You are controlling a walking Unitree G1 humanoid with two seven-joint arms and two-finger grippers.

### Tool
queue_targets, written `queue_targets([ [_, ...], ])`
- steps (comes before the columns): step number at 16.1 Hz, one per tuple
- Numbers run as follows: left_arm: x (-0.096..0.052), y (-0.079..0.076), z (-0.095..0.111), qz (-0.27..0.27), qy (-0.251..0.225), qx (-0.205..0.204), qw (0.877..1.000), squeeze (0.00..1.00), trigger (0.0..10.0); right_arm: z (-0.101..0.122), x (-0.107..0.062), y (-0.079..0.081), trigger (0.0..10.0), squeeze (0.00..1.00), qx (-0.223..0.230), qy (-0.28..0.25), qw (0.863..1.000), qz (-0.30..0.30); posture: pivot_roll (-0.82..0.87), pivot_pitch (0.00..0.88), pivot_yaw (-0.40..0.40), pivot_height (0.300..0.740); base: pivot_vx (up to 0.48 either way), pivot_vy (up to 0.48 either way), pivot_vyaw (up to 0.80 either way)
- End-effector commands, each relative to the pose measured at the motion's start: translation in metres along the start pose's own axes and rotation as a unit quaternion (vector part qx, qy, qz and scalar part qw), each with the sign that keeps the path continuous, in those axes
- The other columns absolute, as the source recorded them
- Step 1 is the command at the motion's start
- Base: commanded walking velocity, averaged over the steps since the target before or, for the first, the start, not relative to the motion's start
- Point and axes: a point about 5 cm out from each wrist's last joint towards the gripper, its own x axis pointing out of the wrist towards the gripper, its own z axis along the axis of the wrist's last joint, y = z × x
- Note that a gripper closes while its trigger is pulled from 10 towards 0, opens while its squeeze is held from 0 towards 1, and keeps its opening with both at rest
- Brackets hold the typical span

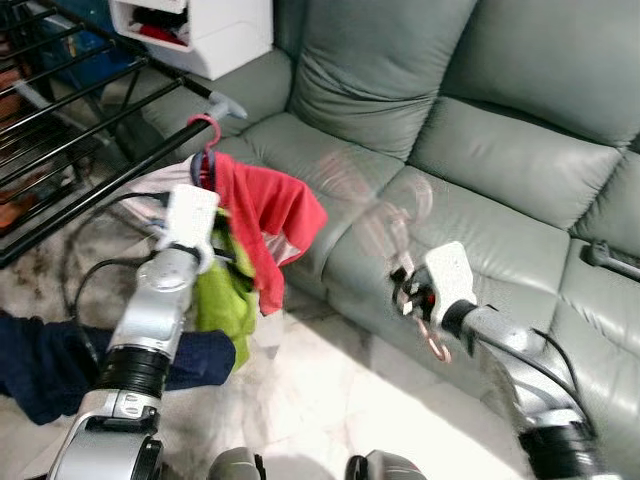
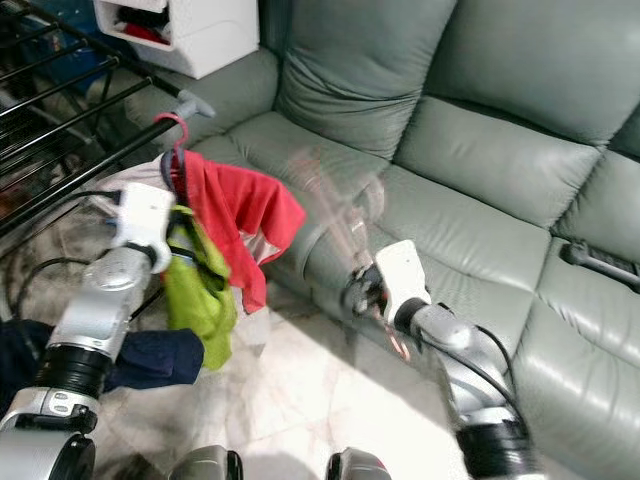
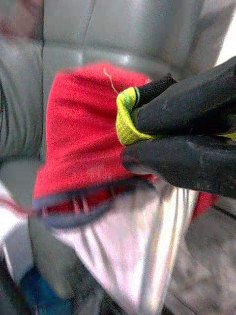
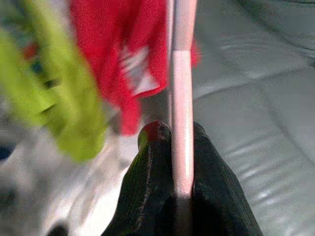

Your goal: Hang hanger

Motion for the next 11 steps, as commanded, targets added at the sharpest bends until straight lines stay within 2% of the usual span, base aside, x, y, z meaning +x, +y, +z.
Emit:
queue_targets([
  [1,0.001,0.000,0.015,-0.030,-0.021,0.015,0.999,0.00,10.0,-0.003,-0.004,0.013,10.0,0.00,-0.023,0.016,0.997,0.069,-0.03,0.020,0.010,0.740,0.000,0.000,0.00],
  [3,-0.002,-0.007,0.009,-0.071,-0.014,0.054,0.996,0.00,10.0,-0.009,-0.018,0.017,10.0,0.00,-0.041,0.048,0.988,0.140,-0.03,0.017,0.009,0.740,0.000,0.000,0.00],
  [4,-0.003,-0.005,0.006,-0.061,-0.011,0.066,0.996,0.00,10.0,-0.012,-0.024,0.015,10.0,0.00,-0.048,0.062,0.985,0.152,-0.03,0.017,0.009,0.740,0.000,0.000,0.00],
  [6,-0.002,0.000,0.002,-0.042,-0.004,0.062,0.997,0.00,10.0,-0.016,-0.032,0.008,10.0,0.00,-0.056,0.080,0.983,0.157,-0.03,0.017,0.010,0.740,0.000,0.000,0.00],
  [8,-0.002,0.008,-0.003,-0.025,0.004,0.073,0.997,0.00,10.0,-0.019,-0.045,0.004,10.0,0.00,-0.080,0.110,0.974,0.179,-0.04,0.019,0.011,0.740,0.000,0.000,0.00],
  [11,-0.002,0.008,-0.002,-0.034,0.003,0.067,0.997,0.00,10.0,-0.021,-0.045,0.006,10.0,0.00,-0.081,0.114,0.973,0.183,-0.04,0.020,0.011,0.740,0.000,0.000,0.00],
])
